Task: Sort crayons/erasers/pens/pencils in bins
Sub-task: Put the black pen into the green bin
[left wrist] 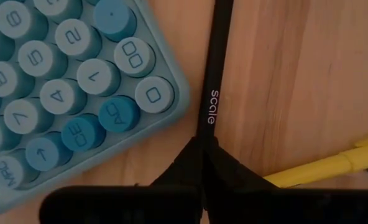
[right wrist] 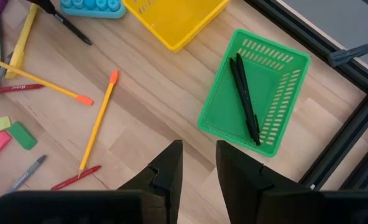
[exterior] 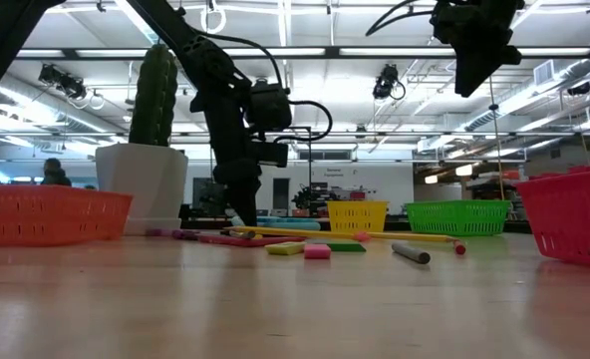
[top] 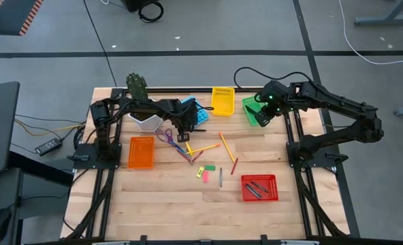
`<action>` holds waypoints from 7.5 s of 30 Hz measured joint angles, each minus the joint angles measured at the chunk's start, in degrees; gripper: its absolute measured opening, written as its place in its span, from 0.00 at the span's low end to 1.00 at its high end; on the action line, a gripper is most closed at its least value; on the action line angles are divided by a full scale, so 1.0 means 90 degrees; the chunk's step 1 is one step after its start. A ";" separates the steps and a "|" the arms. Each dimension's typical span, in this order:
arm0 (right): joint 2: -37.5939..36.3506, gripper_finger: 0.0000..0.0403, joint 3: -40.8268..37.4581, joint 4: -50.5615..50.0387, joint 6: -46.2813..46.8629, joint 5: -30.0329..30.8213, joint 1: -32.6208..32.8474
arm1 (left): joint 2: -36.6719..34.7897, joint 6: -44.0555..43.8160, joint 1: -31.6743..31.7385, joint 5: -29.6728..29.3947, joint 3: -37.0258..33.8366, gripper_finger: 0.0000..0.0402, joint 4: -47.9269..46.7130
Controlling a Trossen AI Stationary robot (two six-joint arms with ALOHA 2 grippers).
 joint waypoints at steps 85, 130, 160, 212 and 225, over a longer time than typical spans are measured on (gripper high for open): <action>0.0000 0.26 0.0000 0.0284 -0.0338 0.0497 -0.0002 | 0.0379 0.1171 0.0553 0.0393 0.0408 0.27 -0.0957; -0.0838 0.26 0.0000 0.1553 0.1766 0.0345 0.0000 | -0.0163 -0.2267 0.0542 0.2801 0.3168 0.07 -0.0732; -0.0638 0.32 0.0002 0.4979 0.1685 -0.0585 0.0065 | -0.0170 -0.6953 0.0063 0.3365 0.3300 0.08 0.4496; -0.0463 0.25 0.0002 0.5024 0.1632 -0.1644 0.0209 | -0.0175 -0.6946 0.0022 0.3725 0.3300 0.03 0.4247; -0.0409 0.20 -0.0004 0.5021 0.1601 -0.1885 0.0216 | -0.0177 -0.6929 -0.0065 0.3733 0.3300 0.03 0.4275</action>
